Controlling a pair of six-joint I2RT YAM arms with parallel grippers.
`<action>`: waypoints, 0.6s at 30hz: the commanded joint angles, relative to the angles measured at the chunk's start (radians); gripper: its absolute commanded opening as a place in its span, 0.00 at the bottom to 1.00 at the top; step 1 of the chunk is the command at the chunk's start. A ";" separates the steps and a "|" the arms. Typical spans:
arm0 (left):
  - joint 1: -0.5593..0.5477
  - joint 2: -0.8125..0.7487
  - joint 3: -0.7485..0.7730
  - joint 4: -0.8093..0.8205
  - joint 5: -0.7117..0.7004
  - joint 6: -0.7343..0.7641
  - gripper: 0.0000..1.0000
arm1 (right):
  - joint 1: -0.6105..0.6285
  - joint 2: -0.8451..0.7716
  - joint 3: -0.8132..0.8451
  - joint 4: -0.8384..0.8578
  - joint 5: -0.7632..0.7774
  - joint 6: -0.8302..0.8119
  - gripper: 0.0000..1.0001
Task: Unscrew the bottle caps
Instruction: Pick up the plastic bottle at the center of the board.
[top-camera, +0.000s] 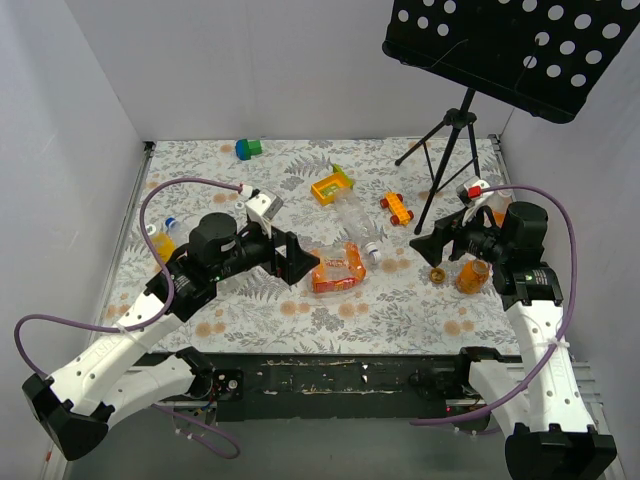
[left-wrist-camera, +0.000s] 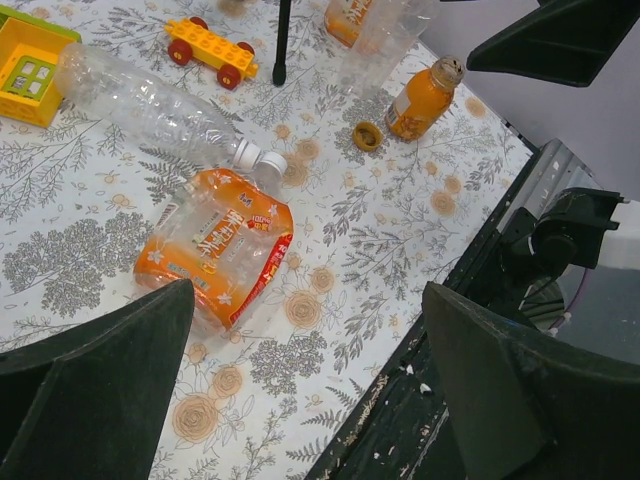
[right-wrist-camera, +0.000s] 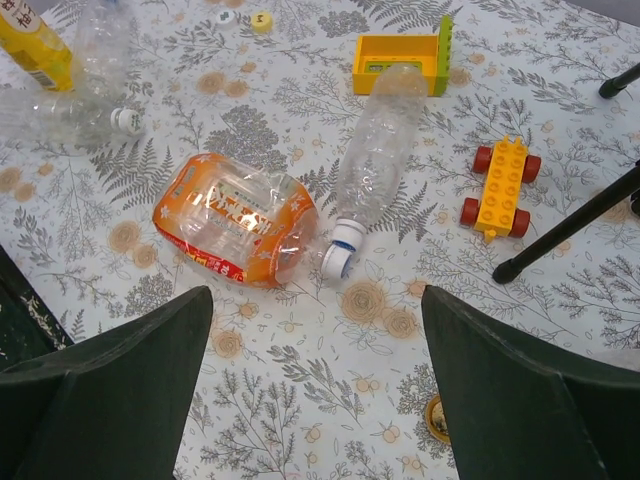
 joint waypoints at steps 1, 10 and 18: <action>0.003 -0.026 -0.008 0.013 -0.001 0.026 0.98 | -0.004 0.010 0.013 0.045 -0.011 0.000 0.93; 0.005 -0.070 -0.063 0.042 -0.047 0.052 0.98 | 0.004 0.159 0.078 -0.174 -0.345 -0.368 0.93; 0.111 -0.026 -0.108 0.094 0.016 0.046 0.98 | 0.270 0.303 0.173 -0.157 0.068 -0.379 0.89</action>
